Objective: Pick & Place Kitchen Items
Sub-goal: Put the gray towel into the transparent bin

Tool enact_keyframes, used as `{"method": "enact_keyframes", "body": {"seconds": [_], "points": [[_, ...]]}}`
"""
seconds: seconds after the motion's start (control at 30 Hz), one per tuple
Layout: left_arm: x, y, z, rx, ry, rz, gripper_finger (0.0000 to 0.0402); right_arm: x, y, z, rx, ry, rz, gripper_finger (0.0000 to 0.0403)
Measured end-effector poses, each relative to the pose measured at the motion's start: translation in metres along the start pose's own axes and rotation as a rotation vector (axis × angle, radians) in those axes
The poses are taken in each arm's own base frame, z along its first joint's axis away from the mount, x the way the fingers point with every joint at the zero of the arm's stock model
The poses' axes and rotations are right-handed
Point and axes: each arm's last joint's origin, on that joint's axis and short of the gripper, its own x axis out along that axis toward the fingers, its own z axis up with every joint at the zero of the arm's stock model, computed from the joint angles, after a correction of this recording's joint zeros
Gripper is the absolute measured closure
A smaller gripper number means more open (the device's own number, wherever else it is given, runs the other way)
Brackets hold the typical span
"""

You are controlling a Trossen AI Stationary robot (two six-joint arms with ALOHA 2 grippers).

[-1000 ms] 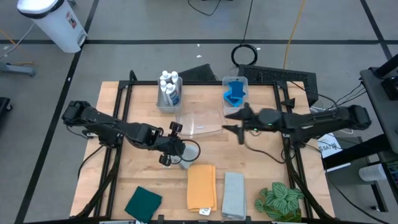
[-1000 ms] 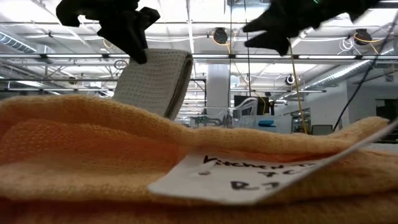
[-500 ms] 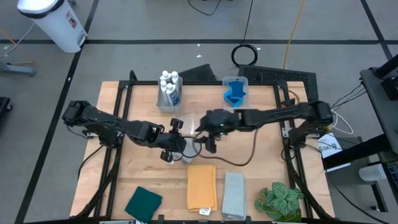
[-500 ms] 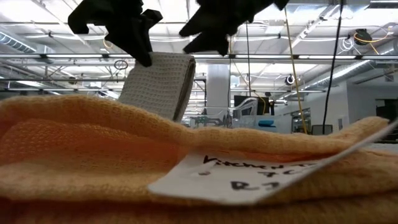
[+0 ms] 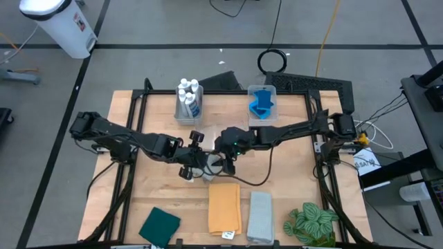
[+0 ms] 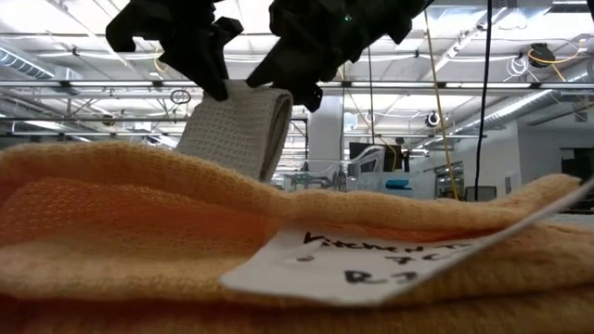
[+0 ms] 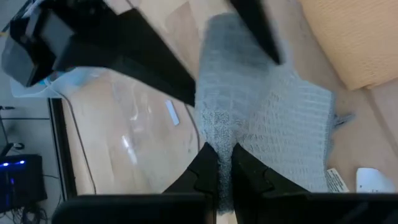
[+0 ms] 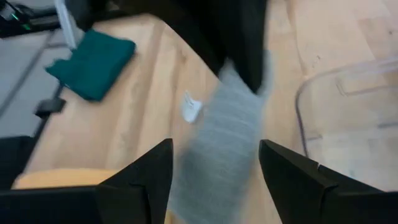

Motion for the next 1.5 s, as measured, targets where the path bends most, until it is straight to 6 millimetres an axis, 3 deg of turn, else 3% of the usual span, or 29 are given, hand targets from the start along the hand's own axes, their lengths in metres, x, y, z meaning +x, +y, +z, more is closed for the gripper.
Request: {"method": "enact_keyframes", "body": {"seconds": [0.47,0.67,0.9,1.13,1.5], "points": [[0.002,0.005,0.000,-0.022,-0.014,-0.005,0.0385,0.002,-0.002,0.003,0.030,-0.046,-0.011,0.0206],[0.002,0.005,0.001,-0.035,-0.025,-0.004,0.0373,0.006,-0.007,-0.003,0.012,0.008,-0.024,0.0273],[0.001,0.006,0.009,-0.079,-0.111,-0.011,0.0369,0.008,-0.008,-0.007,-0.045,0.039,-0.023,0.0385],[-0.017,0.011,0.009,-0.193,-0.157,-0.004,0.0367,-0.020,-0.001,0.003,-0.066,0.037,-0.026,0.0397],[-0.074,0.037,-0.001,-0.314,-0.348,0.159,0.0366,-0.078,0.012,0.028,-0.089,-0.076,-0.107,0.0401]]}}
